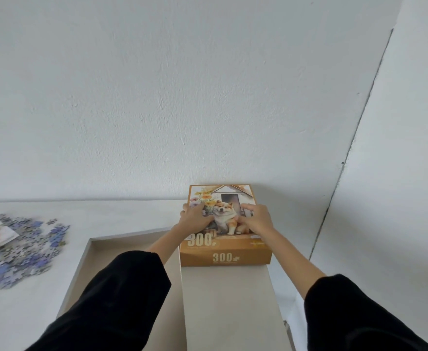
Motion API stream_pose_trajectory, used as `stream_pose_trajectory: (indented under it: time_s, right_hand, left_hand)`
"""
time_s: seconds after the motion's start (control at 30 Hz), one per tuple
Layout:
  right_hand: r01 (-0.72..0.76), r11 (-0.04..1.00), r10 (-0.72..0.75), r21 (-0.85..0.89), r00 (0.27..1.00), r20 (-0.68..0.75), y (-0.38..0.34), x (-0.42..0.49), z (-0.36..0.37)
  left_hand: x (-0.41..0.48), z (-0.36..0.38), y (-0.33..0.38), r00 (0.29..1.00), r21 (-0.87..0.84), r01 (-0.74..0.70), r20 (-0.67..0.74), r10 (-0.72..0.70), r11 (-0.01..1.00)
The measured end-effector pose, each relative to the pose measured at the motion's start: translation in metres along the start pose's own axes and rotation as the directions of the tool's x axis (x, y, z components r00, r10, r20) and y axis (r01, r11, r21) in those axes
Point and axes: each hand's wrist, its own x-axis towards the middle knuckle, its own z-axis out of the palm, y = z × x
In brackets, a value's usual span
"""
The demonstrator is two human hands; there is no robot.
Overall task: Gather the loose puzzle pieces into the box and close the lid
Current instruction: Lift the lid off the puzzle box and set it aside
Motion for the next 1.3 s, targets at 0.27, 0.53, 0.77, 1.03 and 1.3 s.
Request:
stream_pose_trajectory:
  time_s: [0.27, 0.53, 0.77, 1.03, 1.3]
  right_hand:
    - [0.017, 0.999, -0.016, -0.051, 1.000, 0.024, -0.004, 0.012, 0.017]
    - [0.048, 0.991, -0.037, -0.123, 0.995, 0.089, -0.008, 0.021, 0.018]
    - [0.062, 0.982, -0.052, -0.180, 0.997, 0.062, -0.008, 0.013, 0.017]
    - [0.266, 0.955, -0.258, -0.132, 0.963, 0.075, -0.045, -0.010, 0.022]
    - [0.423, 0.906, -0.412, -0.004, 0.885, 0.219, -0.097, -0.069, 0.080]
  left_hand:
    - [0.010, -0.007, -0.012, 1.000, 0.009, 0.008, -0.006, -0.008, 1.000]
    - [0.021, -0.008, -0.017, 1.000, 0.034, -0.002, 0.001, 0.002, 0.999]
    - [0.015, -0.012, -0.017, 1.000, 0.024, 0.006, 0.013, -0.006, 1.000]
    - [-0.015, -0.050, -0.026, 0.986, -0.052, -0.105, -0.135, 0.097, 0.993]
    - [-0.074, -0.074, -0.080, 0.972, -0.064, -0.054, -0.233, 0.037, 0.997]
